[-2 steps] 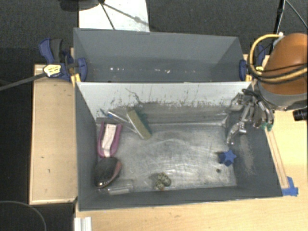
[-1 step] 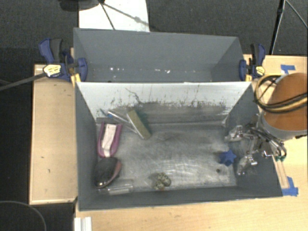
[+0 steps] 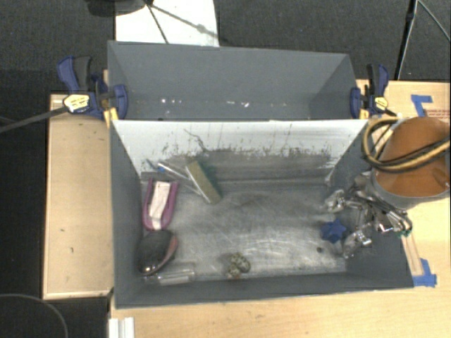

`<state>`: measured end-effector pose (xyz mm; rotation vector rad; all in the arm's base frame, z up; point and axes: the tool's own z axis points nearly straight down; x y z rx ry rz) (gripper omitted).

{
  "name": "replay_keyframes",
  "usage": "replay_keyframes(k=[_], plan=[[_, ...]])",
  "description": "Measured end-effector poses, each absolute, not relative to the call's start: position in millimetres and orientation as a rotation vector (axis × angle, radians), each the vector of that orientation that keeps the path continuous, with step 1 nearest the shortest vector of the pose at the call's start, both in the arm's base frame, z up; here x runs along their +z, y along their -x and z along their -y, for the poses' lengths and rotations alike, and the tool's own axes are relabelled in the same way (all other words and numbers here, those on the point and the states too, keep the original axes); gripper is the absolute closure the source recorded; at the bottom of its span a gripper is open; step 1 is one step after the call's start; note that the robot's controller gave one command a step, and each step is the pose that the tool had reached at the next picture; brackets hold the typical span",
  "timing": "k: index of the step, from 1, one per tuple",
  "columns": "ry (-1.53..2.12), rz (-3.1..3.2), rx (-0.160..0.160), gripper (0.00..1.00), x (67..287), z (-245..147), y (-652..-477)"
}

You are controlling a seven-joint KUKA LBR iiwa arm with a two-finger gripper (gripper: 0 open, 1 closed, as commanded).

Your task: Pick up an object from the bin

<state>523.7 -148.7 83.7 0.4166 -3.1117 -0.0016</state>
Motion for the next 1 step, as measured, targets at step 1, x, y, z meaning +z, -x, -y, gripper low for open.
replay_keyframes(k=[1], plan=[[-0.413,3.114,-0.001,1.00,84.9,149.0,-524.4]])
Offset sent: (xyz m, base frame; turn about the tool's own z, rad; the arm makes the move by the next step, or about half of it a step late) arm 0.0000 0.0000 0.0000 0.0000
